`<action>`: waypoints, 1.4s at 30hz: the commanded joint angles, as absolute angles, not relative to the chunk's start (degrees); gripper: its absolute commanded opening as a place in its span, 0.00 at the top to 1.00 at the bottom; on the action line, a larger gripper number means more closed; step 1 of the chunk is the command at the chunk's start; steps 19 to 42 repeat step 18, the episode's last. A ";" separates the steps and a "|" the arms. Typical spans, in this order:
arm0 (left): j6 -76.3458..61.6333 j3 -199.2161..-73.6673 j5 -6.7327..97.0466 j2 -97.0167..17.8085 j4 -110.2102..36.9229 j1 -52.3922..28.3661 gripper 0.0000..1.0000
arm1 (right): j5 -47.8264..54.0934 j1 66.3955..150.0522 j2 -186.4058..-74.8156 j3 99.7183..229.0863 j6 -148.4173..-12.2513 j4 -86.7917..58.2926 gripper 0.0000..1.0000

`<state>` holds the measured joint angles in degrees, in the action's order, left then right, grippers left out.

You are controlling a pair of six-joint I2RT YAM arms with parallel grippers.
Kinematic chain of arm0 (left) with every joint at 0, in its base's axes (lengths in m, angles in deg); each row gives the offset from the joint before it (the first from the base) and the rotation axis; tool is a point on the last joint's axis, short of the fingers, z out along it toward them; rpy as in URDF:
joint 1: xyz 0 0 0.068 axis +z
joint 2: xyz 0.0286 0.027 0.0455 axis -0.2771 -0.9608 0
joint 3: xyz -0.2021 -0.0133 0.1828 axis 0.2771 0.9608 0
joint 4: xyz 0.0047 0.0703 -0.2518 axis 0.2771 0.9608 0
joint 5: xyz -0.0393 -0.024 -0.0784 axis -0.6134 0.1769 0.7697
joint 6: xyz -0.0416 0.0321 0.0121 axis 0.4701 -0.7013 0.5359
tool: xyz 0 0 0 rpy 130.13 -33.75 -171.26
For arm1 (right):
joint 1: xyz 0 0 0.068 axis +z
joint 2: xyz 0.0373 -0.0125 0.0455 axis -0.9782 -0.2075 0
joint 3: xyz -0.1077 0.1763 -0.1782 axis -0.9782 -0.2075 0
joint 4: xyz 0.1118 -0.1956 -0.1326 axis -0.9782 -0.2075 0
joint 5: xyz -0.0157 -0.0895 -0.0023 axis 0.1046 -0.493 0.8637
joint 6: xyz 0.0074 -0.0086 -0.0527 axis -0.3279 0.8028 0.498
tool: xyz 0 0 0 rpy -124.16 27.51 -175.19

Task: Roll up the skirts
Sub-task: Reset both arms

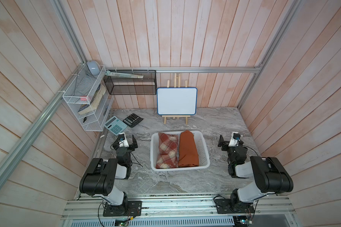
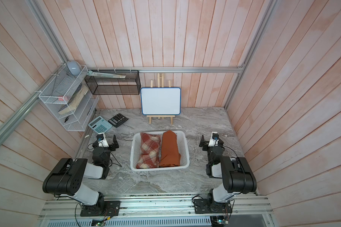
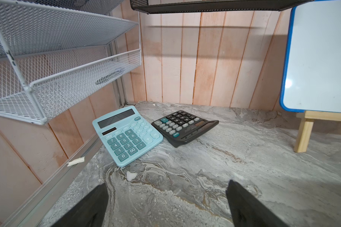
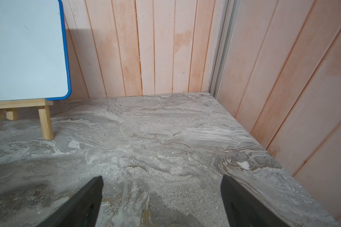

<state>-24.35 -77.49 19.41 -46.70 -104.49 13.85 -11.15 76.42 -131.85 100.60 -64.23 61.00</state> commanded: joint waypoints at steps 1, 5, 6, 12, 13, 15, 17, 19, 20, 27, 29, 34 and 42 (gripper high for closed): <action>-23.95 -77.59 20.36 -46.24 -104.07 14.08 0.00 | -11.58 76.51 -131.72 100.27 -64.53 60.62 0.02; -23.91 -77.55 20.35 -46.23 -104.10 14.06 0.00 | -11.63 76.66 -131.68 100.30 -64.45 60.78 0.02; -23.92 -77.58 20.36 -46.20 -104.11 14.02 0.00 | -11.67 76.55 -131.69 100.30 -64.44 60.77 0.02; -22.78 -78.78 23.95 -45.94 -101.17 15.68 0.00 | -11.73 76.66 -131.71 100.26 -64.44 60.75 0.02; -22.78 -78.73 24.23 -45.91 -101.25 15.84 0.00 | -11.70 76.67 -131.69 100.25 -64.49 60.78 0.02; -22.79 -78.63 24.22 -45.85 -101.38 15.91 0.00 | -11.76 76.63 -131.67 100.26 -64.45 60.74 0.02; -22.92 -78.20 24.19 -45.77 -102.15 15.86 0.00 | -11.75 76.62 -131.74 100.26 -64.44 60.82 0.02; -22.97 -78.19 24.14 -45.86 -102.19 15.98 0.00 | -11.77 76.68 -131.66 100.22 -64.46 60.83 0.02; -22.97 -78.19 24.14 -45.86 -102.19 15.98 0.00 | -11.77 76.68 -131.66 100.22 -64.46 60.83 0.02; -22.97 -78.19 24.14 -45.86 -102.19 15.98 0.00 | -11.77 76.68 -131.66 100.22 -64.46 60.83 0.02; -22.97 -78.19 24.14 -45.86 -102.19 15.98 0.00 | -11.77 76.68 -131.66 100.22 -64.46 60.83 0.02; -22.97 -78.19 24.14 -45.86 -102.19 15.98 0.00 | -11.77 76.68 -131.66 100.22 -64.46 60.83 0.02; -22.97 -78.19 24.14 -45.86 -102.19 15.98 0.00 | -11.77 76.68 -131.66 100.22 -64.46 60.83 0.02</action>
